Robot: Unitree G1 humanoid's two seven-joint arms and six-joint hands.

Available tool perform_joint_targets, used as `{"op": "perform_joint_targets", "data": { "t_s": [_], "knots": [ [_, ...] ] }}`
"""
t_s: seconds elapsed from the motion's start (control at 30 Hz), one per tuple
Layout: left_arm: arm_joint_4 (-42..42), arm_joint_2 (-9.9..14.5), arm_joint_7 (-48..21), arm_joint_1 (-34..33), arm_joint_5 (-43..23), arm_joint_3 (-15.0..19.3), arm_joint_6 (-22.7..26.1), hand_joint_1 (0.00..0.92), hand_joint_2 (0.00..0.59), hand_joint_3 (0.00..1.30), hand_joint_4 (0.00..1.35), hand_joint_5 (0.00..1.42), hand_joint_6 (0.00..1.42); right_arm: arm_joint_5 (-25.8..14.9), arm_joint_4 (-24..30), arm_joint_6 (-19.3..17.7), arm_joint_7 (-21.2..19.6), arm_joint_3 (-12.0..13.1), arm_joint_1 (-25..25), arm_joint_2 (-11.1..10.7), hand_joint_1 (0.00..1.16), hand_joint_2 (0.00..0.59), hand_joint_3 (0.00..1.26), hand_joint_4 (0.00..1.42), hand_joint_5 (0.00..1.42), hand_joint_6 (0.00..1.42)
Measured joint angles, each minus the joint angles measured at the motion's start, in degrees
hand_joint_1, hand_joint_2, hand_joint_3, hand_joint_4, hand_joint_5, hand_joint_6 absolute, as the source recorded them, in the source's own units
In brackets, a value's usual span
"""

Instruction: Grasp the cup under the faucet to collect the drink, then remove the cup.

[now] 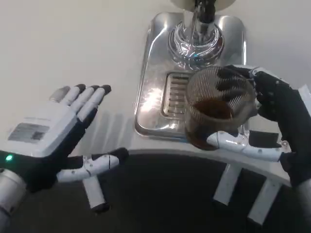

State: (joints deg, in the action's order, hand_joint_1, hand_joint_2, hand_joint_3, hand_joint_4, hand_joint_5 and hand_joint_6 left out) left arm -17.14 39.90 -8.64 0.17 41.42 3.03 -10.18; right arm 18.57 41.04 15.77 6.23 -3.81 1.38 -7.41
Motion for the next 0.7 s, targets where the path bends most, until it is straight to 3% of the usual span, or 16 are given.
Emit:
{"op": "perform_joint_targets", "data": {
  "t_s": [0.3, 0.5, 0.7],
  "knots": [
    [-5.1, 1.24, -1.99, 3.23, 6.14, -0.83, -0.63, 0.0, 0.148, 0.0, 0.0, 0.0, 0.0, -3.09, 6.03, 0.61, 5.45, 2.19, 4.34, -3.63, 1.16, 0.421, 0.64, 0.64, 0.73, 0.91],
    [-7.33, 1.22, -2.17, 5.99, 6.54, -0.84, -1.32, 0.0, 0.148, 0.0, 0.0, 0.0, 0.0, -6.14, 11.34, 1.8, 8.08, 5.41, 7.18, -5.08, 1.16, 0.42, 0.64, 0.64, 0.73, 0.91],
    [-8.8, -0.56, -2.17, 6.35, 7.26, -2.4, -1.58, 0.0, 0.151, 0.0, 0.0, 0.0, 0.0, -8.05, 13.56, 1.84, 9.25, 6.55, 10.93, -6.53, 1.16, 0.42, 0.64, 0.64, 0.73, 0.91]
  ]
}}
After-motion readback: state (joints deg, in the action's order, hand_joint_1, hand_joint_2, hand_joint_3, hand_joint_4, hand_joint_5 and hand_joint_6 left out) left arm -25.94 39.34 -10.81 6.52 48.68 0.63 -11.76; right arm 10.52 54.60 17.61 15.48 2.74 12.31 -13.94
